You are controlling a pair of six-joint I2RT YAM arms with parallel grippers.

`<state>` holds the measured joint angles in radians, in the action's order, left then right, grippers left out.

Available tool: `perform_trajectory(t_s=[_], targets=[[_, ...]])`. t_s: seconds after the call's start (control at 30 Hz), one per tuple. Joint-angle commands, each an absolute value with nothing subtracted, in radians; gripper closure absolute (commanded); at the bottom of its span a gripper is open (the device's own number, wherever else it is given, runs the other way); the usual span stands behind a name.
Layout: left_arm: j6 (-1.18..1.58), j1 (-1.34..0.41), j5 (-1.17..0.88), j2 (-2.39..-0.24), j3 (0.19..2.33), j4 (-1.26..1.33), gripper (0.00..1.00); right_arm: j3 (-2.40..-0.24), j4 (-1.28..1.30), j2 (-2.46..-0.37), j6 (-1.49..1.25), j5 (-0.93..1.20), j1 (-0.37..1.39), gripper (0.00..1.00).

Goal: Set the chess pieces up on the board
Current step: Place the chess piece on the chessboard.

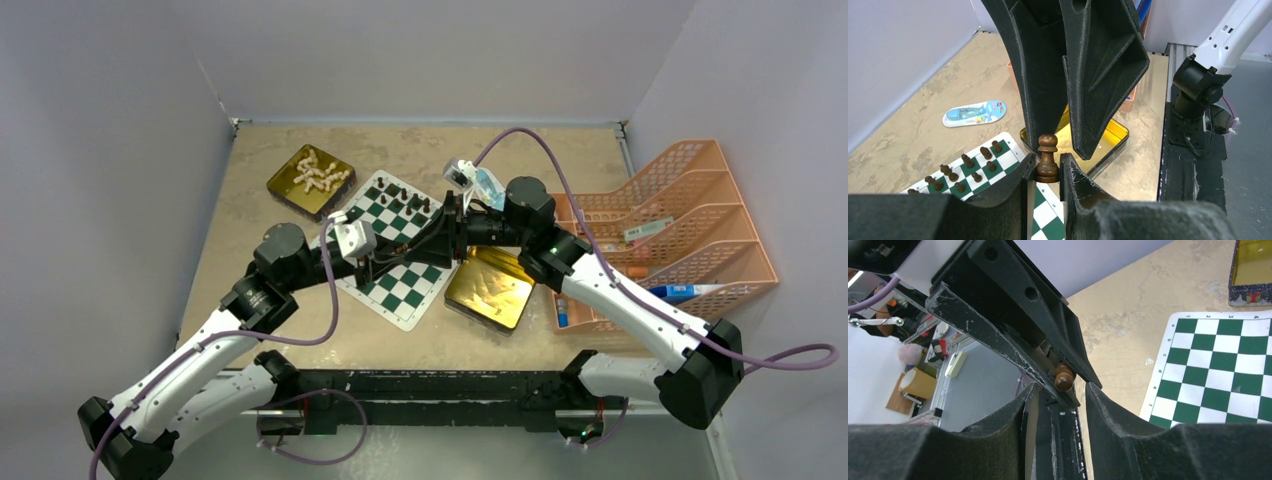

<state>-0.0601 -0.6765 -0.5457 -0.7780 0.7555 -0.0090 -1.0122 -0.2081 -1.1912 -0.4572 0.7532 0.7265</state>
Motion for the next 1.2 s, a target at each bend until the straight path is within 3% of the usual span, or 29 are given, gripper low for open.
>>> perform_trajectory(t_s=[0.0,0.23,0.53,0.57,0.7,0.77,1.0,1.17], targets=[[-0.046,-0.677,-0.559,-0.783,0.785,0.045,1.0,-1.02,-0.296,-1.176,-0.483,0.767,0.732,0.58],[-0.052,-0.678,-0.564,-0.786,0.786,0.043,1.0,-1.019,-0.306,-1.18,-0.502,0.749,0.732,0.67],[-0.043,-0.678,-0.544,-0.782,0.786,0.038,1.0,-1.019,-0.275,-1.184,-0.477,0.699,0.732,0.88],[-0.044,-0.677,-0.538,-0.78,0.787,0.035,0.98,-1.019,-0.272,-1.183,-0.472,0.686,0.732,0.89],[-0.027,-0.678,-0.475,-0.771,0.787,0.013,0.61,-1.032,-0.245,-1.178,-0.449,0.646,0.732,0.9],[-0.02,-0.678,-0.446,-0.765,0.791,0.002,0.48,-1.045,-0.2,-1.173,-0.436,0.623,0.732,0.91],[-0.023,-0.678,-0.364,-0.711,0.782,-0.11,0.37,-1.107,-0.052,-1.187,-0.371,0.346,0.732,0.92],[-0.035,-0.677,-0.174,-0.654,0.777,-0.189,0.33,-1.15,0.034,-1.252,-0.316,0.09,0.732,0.93]])
